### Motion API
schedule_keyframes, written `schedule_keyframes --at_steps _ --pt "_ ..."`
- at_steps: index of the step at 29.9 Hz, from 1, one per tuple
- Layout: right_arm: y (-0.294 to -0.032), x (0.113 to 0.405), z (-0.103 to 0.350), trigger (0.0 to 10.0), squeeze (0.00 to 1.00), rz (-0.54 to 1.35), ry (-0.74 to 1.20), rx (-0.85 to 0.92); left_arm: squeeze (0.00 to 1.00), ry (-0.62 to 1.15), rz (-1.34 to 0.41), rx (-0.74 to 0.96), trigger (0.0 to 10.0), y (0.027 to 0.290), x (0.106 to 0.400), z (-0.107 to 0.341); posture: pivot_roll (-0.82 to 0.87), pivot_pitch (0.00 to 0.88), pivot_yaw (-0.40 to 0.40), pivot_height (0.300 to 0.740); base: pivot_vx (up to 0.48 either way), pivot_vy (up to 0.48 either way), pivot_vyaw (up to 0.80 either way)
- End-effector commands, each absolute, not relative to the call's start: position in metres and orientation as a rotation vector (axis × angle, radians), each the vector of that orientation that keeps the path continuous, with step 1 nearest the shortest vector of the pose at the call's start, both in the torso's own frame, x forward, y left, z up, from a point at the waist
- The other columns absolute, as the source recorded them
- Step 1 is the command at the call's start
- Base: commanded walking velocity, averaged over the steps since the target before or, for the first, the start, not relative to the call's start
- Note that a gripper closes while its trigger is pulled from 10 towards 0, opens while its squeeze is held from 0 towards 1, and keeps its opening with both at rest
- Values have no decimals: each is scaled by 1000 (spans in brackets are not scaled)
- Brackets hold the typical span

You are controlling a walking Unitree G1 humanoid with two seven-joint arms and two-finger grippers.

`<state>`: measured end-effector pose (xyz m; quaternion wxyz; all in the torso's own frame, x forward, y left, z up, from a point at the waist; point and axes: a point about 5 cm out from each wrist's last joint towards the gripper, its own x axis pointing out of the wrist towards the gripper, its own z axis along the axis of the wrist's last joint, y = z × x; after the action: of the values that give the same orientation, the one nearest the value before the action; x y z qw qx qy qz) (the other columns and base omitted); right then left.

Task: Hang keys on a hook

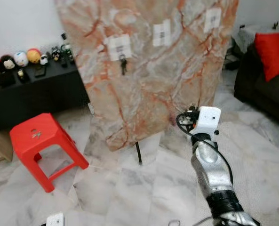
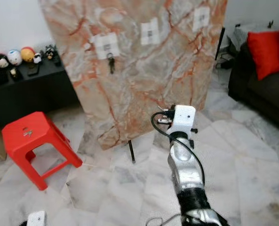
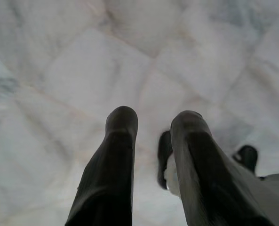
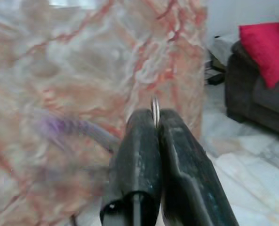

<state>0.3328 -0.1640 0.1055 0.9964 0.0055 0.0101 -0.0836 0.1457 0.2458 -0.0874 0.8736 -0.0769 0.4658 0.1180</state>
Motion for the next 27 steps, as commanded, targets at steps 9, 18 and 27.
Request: schedule_keyframes --at_steps 9,18,27 --pt "-150 340 118 10000 0 -141 -34 28 0 990 279 -139 10000 268 131 -86 -155 0 71 740 320 0 0" --pt "-158 339 119 10000 0 -193 -45 25 0 977 241 -145 10000 247 143 -88 -161 0 79 740 320 0 0" --pt "-169 339 120 10000 0 -272 -51 12 0 989 210 -153 10000 228 141 -94 -160 0 78 740 320 0 0"
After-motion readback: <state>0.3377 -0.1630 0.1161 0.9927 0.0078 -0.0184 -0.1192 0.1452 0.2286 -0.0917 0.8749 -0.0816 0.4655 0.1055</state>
